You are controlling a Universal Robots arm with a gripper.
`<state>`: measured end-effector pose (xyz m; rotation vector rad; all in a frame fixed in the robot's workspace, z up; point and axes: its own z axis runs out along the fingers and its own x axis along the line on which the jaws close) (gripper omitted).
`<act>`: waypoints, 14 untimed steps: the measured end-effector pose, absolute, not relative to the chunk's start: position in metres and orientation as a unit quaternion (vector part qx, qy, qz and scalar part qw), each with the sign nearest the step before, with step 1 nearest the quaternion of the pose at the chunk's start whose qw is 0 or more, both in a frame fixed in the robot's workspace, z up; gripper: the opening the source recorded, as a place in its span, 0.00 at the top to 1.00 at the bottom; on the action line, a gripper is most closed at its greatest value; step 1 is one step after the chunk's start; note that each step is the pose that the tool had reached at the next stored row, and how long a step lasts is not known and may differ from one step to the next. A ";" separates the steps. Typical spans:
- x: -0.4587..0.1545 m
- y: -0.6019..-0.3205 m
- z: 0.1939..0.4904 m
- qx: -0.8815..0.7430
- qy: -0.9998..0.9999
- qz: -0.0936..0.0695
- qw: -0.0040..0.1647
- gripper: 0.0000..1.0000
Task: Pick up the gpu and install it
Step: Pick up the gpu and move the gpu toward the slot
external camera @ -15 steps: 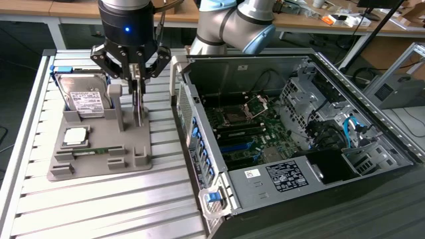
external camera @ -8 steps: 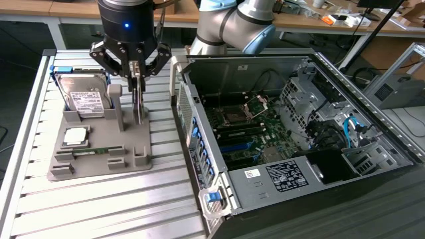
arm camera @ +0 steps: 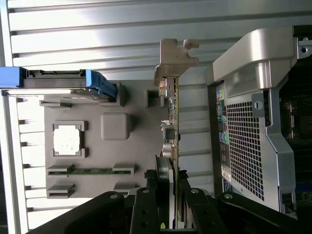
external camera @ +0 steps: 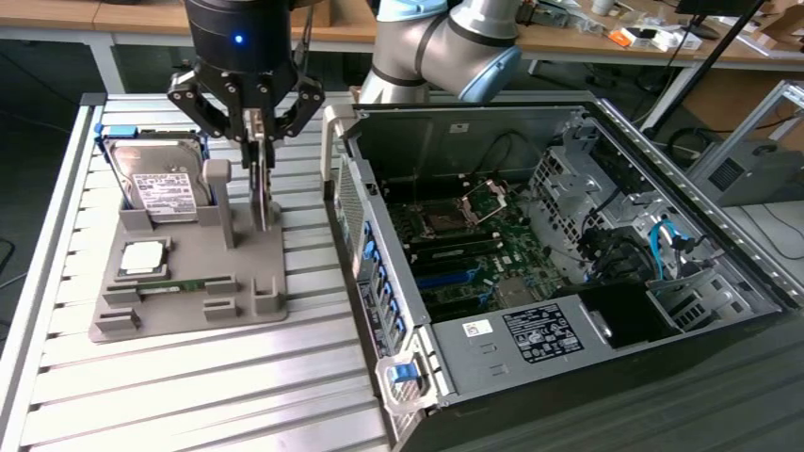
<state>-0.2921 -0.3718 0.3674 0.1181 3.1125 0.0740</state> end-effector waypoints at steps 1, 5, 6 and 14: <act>-0.292 -0.372 0.368 0.038 0.999 0.024 0.013 0.73; -0.292 -0.372 0.371 0.038 0.999 0.024 0.013 0.73; -0.292 -0.372 0.372 0.038 0.999 0.024 0.013 0.73; -0.292 -0.372 0.377 0.038 0.999 0.025 0.013 0.73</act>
